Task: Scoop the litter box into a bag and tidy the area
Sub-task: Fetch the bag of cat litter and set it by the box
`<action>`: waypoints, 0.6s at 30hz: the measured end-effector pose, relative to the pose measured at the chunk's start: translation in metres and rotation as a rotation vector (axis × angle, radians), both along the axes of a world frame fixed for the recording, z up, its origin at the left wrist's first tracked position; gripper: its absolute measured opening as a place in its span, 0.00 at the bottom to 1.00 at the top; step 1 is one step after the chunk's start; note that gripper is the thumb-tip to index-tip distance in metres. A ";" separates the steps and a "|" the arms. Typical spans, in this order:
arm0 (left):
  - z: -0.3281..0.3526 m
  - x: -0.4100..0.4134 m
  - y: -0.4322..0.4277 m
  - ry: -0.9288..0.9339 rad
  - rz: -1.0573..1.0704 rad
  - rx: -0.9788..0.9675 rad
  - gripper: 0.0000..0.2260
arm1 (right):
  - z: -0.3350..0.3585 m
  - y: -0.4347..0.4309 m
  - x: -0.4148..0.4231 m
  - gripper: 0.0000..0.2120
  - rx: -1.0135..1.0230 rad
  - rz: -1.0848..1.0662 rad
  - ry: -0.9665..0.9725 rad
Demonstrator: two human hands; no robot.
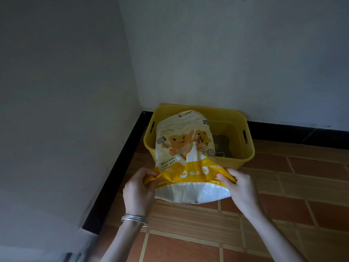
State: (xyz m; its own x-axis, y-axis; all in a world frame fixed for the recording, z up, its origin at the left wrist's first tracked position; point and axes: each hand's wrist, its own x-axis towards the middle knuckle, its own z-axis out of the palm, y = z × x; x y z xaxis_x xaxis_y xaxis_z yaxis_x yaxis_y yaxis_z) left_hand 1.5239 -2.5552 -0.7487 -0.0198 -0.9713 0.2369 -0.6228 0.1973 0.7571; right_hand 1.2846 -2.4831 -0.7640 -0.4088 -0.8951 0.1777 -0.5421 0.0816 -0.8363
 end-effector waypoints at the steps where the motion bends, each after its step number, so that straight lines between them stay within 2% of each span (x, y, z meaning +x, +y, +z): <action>1: 0.001 0.001 0.000 -0.003 0.001 -0.008 0.08 | 0.002 0.001 0.001 0.09 -0.002 0.001 -0.012; 18: 0.041 -0.030 -0.013 0.018 -0.076 -0.073 0.06 | 0.057 0.007 -0.028 0.08 -0.036 -0.038 0.125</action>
